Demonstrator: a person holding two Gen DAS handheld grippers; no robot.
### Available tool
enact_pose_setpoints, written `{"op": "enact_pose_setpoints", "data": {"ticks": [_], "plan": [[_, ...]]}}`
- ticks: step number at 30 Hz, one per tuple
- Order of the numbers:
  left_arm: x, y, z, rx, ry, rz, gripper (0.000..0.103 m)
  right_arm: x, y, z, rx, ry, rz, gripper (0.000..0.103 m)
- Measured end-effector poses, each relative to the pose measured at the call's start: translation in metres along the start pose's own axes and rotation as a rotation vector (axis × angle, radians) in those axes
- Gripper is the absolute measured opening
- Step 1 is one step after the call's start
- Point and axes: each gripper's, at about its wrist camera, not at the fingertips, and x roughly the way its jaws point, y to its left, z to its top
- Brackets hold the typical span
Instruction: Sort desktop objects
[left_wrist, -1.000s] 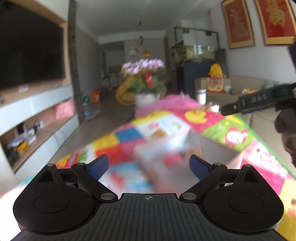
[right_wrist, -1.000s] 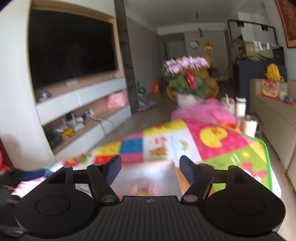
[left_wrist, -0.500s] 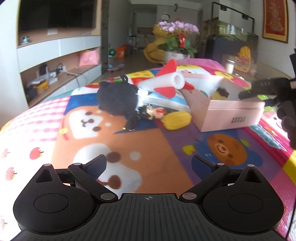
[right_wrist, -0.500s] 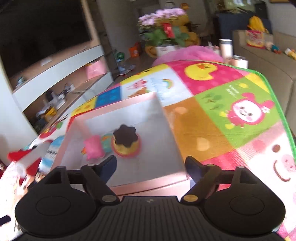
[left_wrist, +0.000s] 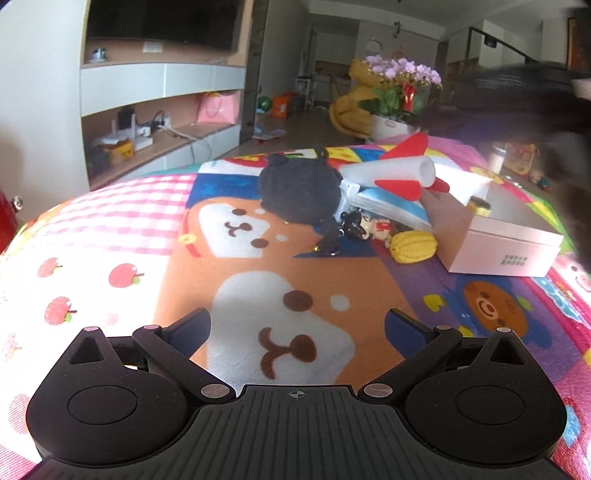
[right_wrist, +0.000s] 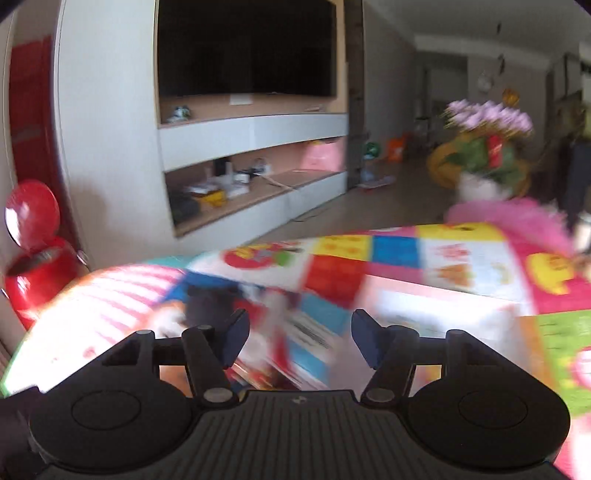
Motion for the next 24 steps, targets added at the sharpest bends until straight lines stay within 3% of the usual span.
{"op": "enact_pose_setpoints", "data": {"ticks": [4, 5, 6, 8, 14, 15, 16, 18, 22, 24], "plan": [[-0.013, 0.012, -0.003, -0.015, -0.012, -0.019, 0.103, 0.059, 0.016, 0.004, 0.026, 0.133, 0.012, 0.059], [-0.017, 0.016, -0.004, -0.019, -0.016, -0.019, 0.103, 0.071, 0.020, 0.001, 0.028, 0.170, 0.007, 0.045], [-0.020, 0.019, -0.005, -0.024, -0.020, -0.020, 0.103, 0.079, 0.024, -0.002, 0.038, 0.210, 0.006, 0.037], [-0.026, 0.027, -0.007, -0.031, -0.020, -0.029, 0.103, 0.080, 0.031, -0.012, 0.066, 0.239, 0.024, 0.030], [-0.035, 0.030, -0.013, -0.002, 0.006, -0.120, 0.103, 0.037, 0.066, -0.048, 0.008, 0.307, 0.234, 0.031], [-0.036, 0.028, -0.015, 0.003, 0.011, -0.136, 0.103, 0.027, 0.071, -0.054, -0.017, 0.310, 0.254, 0.034], [-0.037, 0.025, -0.016, 0.008, 0.016, -0.146, 0.103, 0.017, 0.074, -0.057, -0.042, 0.298, 0.260, 0.043], [-0.036, 0.020, -0.018, 0.016, 0.024, -0.161, 0.103, -0.001, 0.076, -0.059, -0.113, 0.234, 0.213, 0.048], [-0.030, 0.012, -0.020, 0.007, 0.036, -0.173, 0.103, -0.003, 0.073, -0.066, -0.279, 0.141, -0.051, 0.048], [-0.028, 0.009, -0.021, -0.001, 0.042, -0.170, 0.103, 0.009, 0.071, -0.073, -0.350, 0.132, -0.130, 0.048]]}}
